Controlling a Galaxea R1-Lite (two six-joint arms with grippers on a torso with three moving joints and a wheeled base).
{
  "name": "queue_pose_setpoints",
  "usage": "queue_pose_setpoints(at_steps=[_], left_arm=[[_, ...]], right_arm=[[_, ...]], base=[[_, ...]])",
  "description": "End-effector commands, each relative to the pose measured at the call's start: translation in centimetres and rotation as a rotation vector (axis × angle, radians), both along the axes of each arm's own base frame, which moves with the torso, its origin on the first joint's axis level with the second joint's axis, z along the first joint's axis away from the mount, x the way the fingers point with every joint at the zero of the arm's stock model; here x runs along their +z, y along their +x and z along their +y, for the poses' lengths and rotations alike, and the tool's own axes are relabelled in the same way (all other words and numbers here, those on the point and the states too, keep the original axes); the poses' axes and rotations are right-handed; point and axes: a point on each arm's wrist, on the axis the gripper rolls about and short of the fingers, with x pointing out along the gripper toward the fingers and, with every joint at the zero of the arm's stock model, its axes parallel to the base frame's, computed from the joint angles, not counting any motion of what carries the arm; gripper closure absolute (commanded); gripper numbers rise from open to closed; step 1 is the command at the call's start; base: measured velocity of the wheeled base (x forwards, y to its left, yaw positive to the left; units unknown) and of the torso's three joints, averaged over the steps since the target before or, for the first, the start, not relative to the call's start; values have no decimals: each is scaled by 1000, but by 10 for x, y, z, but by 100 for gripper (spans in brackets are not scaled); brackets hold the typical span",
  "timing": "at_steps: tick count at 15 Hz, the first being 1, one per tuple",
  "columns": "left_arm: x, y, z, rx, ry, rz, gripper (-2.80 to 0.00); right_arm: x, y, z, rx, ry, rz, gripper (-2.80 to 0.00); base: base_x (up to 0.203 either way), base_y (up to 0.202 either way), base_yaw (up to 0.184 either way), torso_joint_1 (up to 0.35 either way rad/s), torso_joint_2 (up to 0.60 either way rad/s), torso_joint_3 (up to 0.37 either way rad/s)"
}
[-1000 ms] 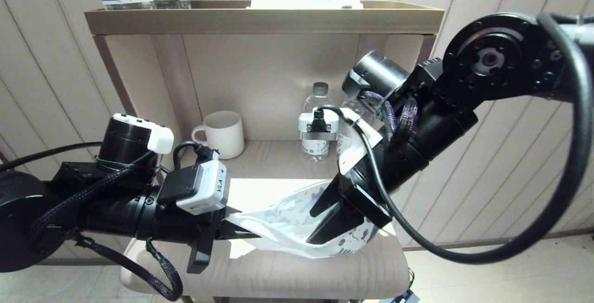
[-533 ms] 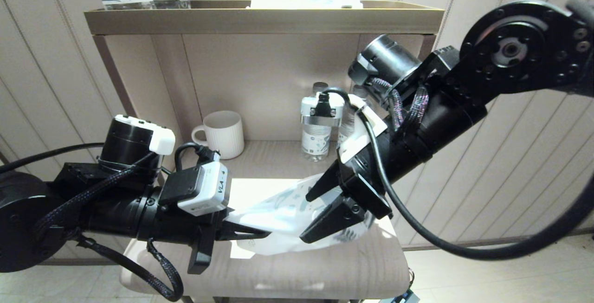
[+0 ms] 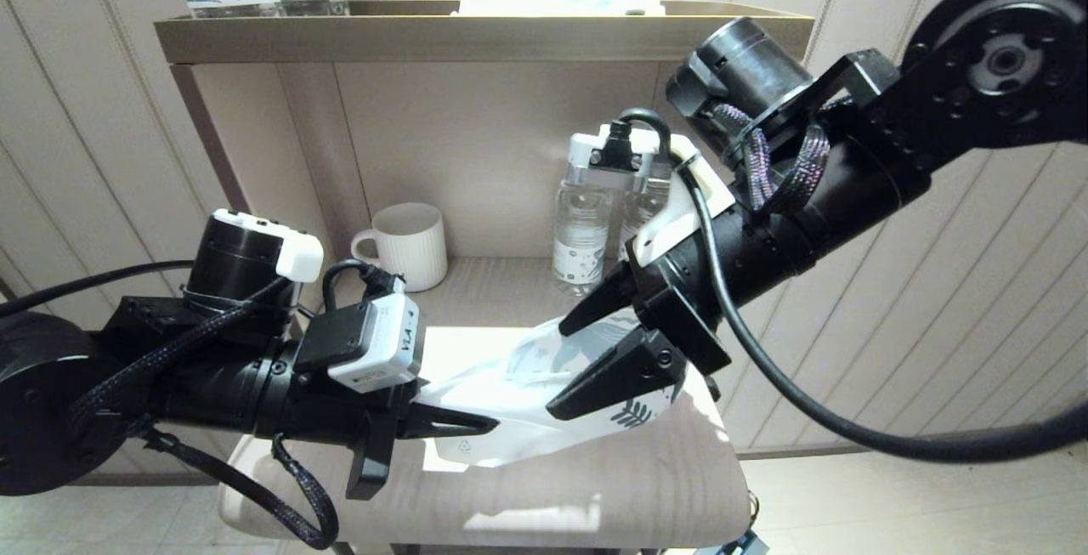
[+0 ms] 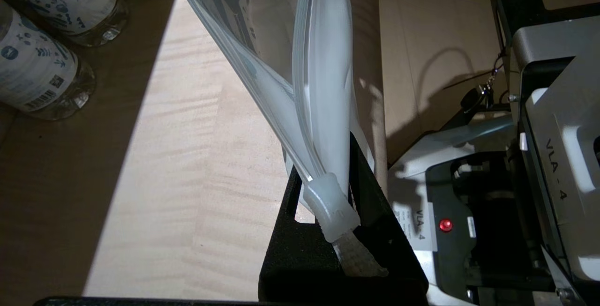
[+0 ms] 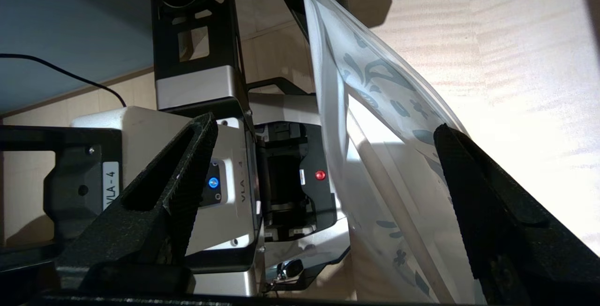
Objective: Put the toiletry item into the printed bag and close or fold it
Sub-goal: Place the toothbrush in the storage bag, then hand it to the other hand
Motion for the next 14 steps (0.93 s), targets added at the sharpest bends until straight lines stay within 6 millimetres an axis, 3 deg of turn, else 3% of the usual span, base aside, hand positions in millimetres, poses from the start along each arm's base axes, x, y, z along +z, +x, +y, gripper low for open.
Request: queue_pose_setpoints(at_steps=[1, 4, 7, 14], left_arm=[[1, 1, -1, -5, -4, -4, 0], [2, 1, -1, -5, -8, -8, 0], [5, -1, 1, -5, -17, -16, 0], [38, 13, 6, 65, -143, 126, 0]], right_arm=[[15, -11, -11, -5, 30, -35, -280], [40, -23, -44, -80, 77, -91, -280], [49, -36, -69, -165, 84, -69, -280], [55, -54, -83, -326, 87, 32, -280]], base=[[0, 0, 0, 0, 0, 0], [0, 0, 0, 0, 0, 0], [0, 0, 0, 0, 0, 0], [0, 0, 0, 0, 0, 0]])
